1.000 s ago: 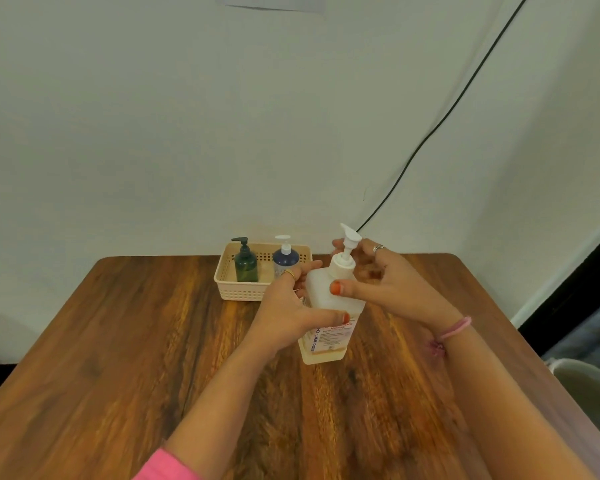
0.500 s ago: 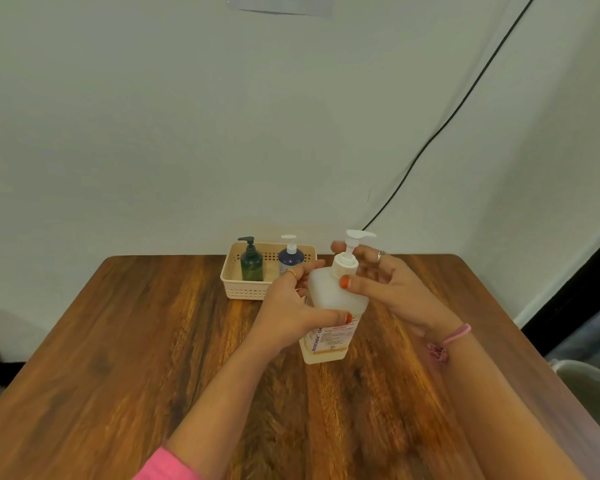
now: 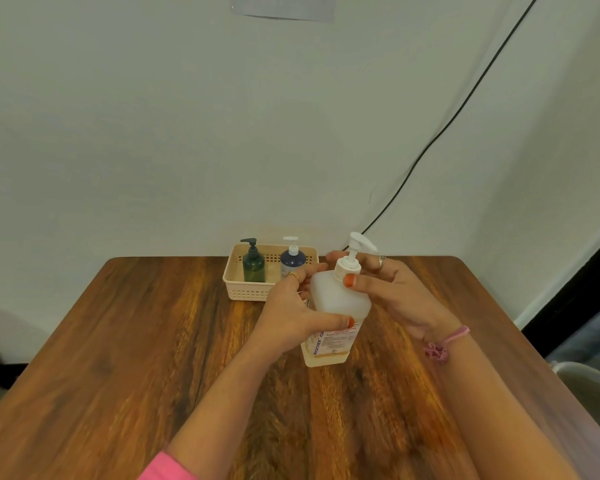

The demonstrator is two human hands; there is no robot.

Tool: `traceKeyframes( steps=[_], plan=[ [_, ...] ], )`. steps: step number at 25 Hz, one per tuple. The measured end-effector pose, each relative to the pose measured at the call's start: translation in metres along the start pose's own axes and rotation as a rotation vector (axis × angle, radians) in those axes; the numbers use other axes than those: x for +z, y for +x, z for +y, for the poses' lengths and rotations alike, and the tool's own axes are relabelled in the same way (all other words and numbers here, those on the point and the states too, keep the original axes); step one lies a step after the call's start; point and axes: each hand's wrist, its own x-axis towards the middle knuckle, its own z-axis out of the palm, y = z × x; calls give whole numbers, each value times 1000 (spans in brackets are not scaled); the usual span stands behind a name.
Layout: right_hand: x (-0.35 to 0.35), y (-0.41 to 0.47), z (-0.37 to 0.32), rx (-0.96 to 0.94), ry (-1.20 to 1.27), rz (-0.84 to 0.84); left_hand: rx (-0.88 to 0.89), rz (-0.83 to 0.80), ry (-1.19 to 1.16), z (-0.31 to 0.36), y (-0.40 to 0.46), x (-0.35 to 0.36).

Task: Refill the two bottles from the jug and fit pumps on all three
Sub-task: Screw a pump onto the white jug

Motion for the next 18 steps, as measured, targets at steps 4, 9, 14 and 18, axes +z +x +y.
traceKeyframes(
  steps=[4, 9, 14, 18],
  plan=[
    [7, 3, 2, -72, -18, 114, 0, 18, 10, 1, 0, -1],
    [23, 9, 13, -53, -43, 290, 15, 24, 18, 1, -1, -3],
    [16, 4, 1, -7, 10, 135, 4, 15, -3, -1, 0, -2],
    [10, 2, -4, -133, -23, 206, -6, 16, -4, 1, 1, -4]
  ],
)
